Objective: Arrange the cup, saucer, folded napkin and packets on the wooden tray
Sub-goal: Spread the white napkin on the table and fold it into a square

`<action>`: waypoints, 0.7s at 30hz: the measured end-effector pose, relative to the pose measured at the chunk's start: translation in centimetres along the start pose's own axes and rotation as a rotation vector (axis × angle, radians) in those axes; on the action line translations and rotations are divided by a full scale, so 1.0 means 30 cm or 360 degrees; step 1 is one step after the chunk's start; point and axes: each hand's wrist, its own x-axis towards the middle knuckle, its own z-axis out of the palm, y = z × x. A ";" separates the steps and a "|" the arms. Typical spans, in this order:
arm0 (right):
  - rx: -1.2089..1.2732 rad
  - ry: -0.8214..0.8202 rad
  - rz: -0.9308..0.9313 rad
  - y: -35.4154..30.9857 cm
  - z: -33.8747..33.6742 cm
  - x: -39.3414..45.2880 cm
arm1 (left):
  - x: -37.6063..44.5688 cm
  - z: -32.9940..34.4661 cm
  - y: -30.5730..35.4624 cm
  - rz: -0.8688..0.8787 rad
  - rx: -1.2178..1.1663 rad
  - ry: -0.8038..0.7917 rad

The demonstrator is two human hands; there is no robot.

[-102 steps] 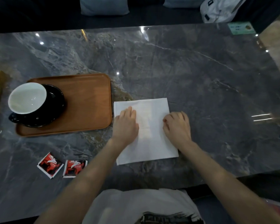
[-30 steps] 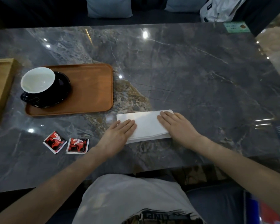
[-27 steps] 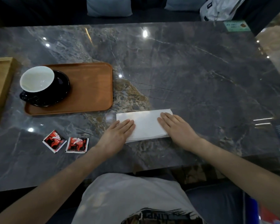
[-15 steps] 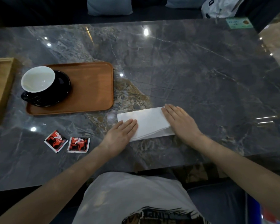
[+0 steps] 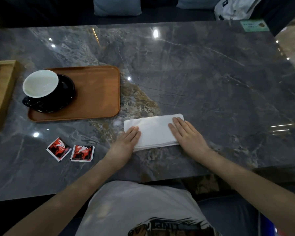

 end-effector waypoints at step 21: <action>0.0837 -0.0036 0.0266 -0.011 -0.089 0.086 | 0.068 -0.076 0.126 -0.0152 0.0140 0.0393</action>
